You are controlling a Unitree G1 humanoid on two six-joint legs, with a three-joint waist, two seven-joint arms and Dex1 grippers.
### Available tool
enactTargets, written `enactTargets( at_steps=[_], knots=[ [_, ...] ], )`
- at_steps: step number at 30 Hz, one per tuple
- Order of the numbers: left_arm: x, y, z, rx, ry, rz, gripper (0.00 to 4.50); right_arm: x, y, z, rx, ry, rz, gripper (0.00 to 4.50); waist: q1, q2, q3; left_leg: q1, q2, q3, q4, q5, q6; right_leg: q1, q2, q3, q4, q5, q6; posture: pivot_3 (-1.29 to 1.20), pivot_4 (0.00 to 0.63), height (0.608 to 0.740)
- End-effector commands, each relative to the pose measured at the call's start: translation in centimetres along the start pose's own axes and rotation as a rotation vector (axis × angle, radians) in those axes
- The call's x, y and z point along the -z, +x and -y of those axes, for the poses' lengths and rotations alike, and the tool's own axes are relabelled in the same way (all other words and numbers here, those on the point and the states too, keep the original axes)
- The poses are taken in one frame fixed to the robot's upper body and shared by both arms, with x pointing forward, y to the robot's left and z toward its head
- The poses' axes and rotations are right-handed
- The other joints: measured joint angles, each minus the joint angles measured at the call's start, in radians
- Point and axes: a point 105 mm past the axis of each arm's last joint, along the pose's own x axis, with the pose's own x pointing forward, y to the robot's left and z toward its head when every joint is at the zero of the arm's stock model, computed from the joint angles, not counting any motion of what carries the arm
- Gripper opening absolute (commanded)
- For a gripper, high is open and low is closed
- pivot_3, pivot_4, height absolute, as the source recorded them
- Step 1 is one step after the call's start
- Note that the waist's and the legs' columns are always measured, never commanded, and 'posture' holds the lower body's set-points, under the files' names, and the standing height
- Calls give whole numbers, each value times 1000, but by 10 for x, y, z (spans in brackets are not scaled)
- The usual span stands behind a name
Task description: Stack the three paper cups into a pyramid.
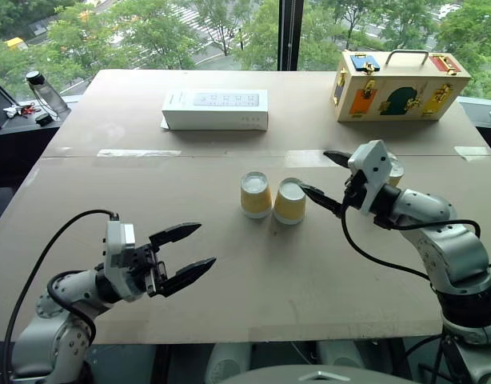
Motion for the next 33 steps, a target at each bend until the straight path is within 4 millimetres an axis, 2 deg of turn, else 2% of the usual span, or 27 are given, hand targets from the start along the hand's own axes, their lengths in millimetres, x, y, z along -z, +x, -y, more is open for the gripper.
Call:
enactTargets(
  at_steps=[1,4,8,10,15,18,21,23,25,28,30,33],
  knots=[
    [-15,18,17,113,52,44,4500,-2,-28,45,221,-36,-47,4439,2,0,0,0,0,0,0,0,0,0,0,0,0,0,0,0,150,740],
    [-17,24,22,156,61,44,4500,16,-35,68,334,-49,-129,4439,-1,0,0,0,0,1,1,0,0,0,0,1,0,0,0,0,150,740],
    [-21,28,25,190,68,48,4500,46,-36,92,469,69,-200,4439,-8,0,0,1,0,2,0,0,0,0,0,2,0,0,0,0,150,740],
    [-23,29,24,193,72,49,4500,61,-36,98,513,133,-229,4439,-10,0,0,1,0,3,0,0,0,0,0,3,0,0,0,0,150,740],
    [-25,29,27,192,70,52,4500,72,-35,98,530,213,-237,4439,-6,1,0,0,0,3,0,0,0,0,0,3,0,2,3,0,150,740],
    [-24,29,28,190,64,51,4500,72,-37,97,530,208,-234,3721,-5,1,0,0,0,3,0,0,0,0,0,3,0,2,3,0,150,740],
    [-24,29,25,161,60,65,4500,58,-35,95,500,179,-175,2256,-4,1,0,0,0,3,0,0,0,0,0,2,0,1,2,0,150,740],
    [-24,29,20,117,65,82,4500,44,-31,89,448,153,-125,2229,-4,2,1,0,0,3,0,0,0,0,0,3,0,1,2,0,150,740],
    [-22,26,6,15,84,106,4500,23,-21,72,327,134,-62,2229,-4,2,1,0,0,3,0,0,0,0,0,3,0,2,3,0,150,740],
    [-19,15,-6,-66,39,143,4500,-10,-4,42,141,141,30,2229,-10,3,1,0,1,2,0,0,0,0,1,3,0,2,4,0,150,740],
    [-15,1,-15,-126,45,152,4500,-36,17,11,-24,115,76,2229,-21,3,1,1,1,2,0,0,0,-1,2,2,1,2,4,0,150,740],
    [-9,-15,-19,-156,25,144,4500,-55,41,-22,-179,96,84,2229,-28,2,1,1,2,2,0,0,0,-1,2,2,2,2,3,0,150,740]
  ],
)
